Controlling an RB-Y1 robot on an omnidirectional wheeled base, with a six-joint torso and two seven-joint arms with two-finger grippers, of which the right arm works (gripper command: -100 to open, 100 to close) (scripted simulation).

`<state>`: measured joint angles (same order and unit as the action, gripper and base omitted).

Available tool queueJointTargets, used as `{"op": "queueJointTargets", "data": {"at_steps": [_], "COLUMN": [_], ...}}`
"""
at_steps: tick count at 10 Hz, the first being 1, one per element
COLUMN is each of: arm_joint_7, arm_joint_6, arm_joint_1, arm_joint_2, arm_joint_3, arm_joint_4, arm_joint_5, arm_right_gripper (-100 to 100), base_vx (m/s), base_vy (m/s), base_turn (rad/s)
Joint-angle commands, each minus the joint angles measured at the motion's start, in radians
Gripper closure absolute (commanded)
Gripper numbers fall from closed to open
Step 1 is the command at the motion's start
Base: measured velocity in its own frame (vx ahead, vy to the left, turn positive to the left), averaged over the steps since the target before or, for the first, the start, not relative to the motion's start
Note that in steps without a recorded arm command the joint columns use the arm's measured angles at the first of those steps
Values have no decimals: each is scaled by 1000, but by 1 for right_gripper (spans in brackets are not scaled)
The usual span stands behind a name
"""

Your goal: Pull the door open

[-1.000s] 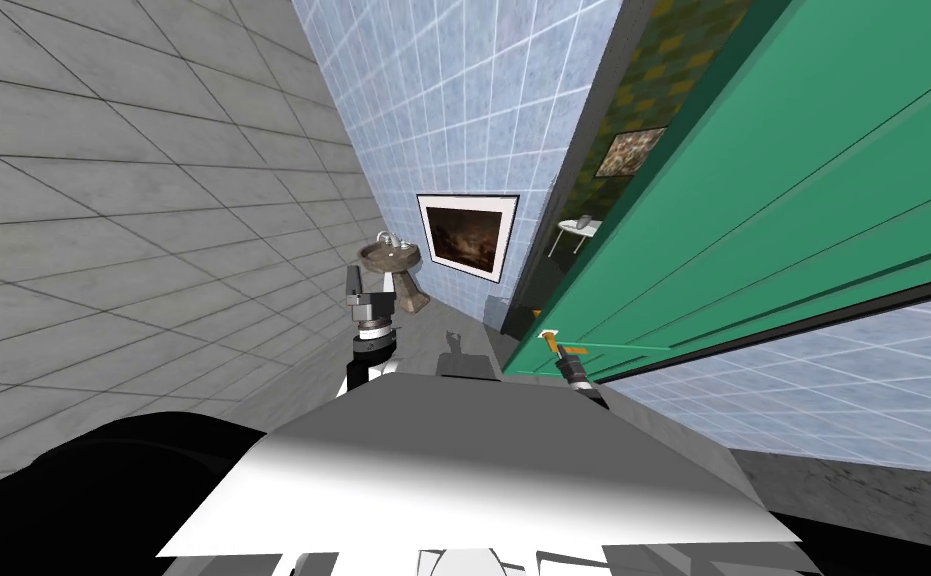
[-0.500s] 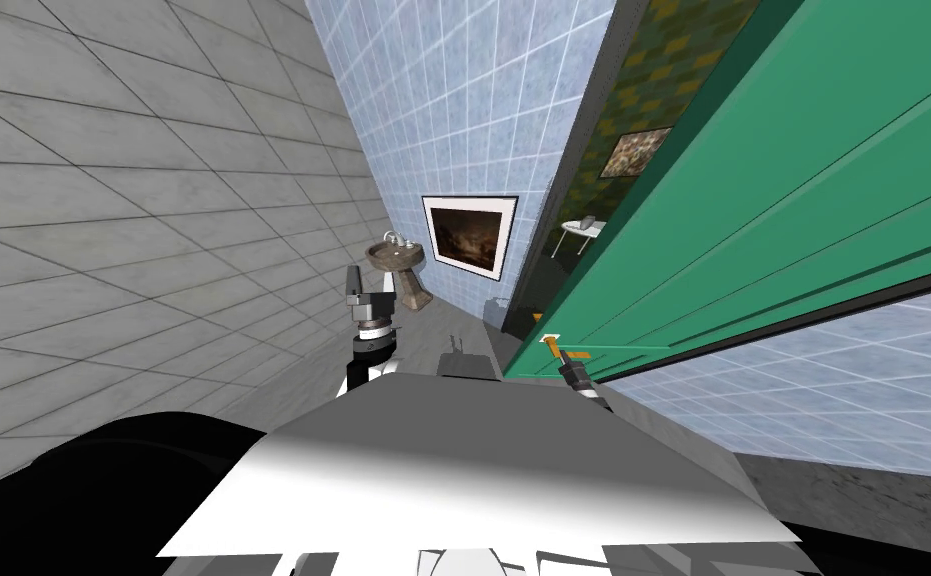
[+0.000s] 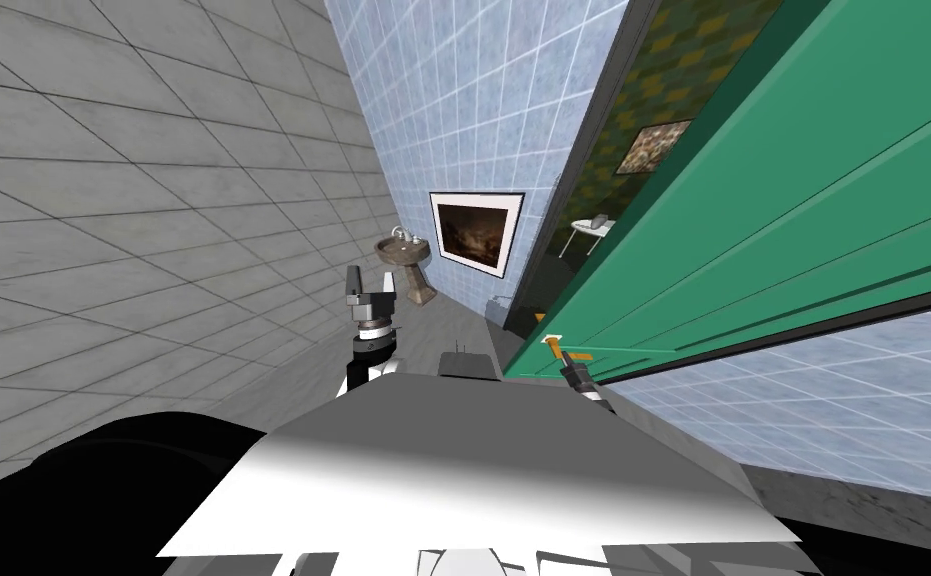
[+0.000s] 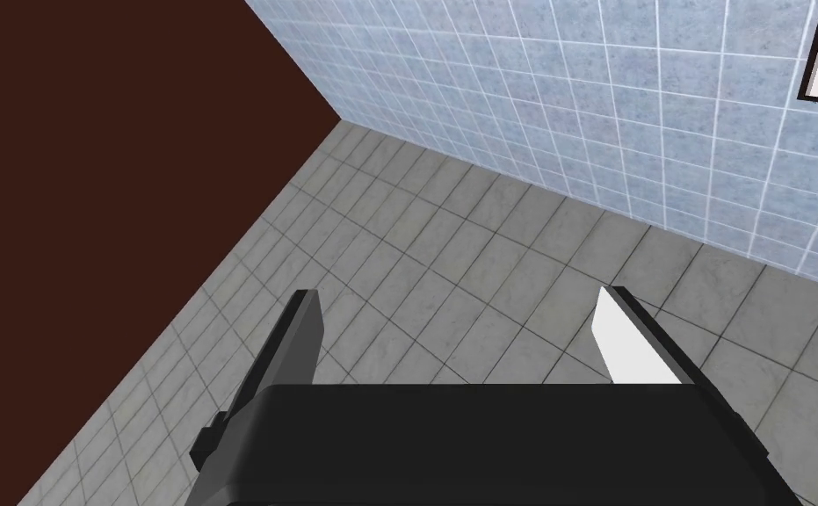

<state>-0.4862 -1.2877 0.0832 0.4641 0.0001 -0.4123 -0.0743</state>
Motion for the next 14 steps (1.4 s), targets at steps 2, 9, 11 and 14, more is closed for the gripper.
{"op": "queueJointTargets", "data": {"at_steps": [2,9,11,14], "arm_joint_7": [-5,-14,1,10], "arm_joint_6": [-18,-58,-25,-8], "arm_joint_1": [16,37,15,0], "arm_joint_2": [4,13,3,-3], "arm_joint_3": [1,2,10,14], "arm_joint_4": [2,13,11,12], "arm_joint_5": [-5,-15,2,12], "arm_right_gripper": [100,100,100,100], "base_vx": [-194,-190,-201,-118], "base_vy": [-68,-77,-67,-42], "base_turn": [146,141,169,71]}}
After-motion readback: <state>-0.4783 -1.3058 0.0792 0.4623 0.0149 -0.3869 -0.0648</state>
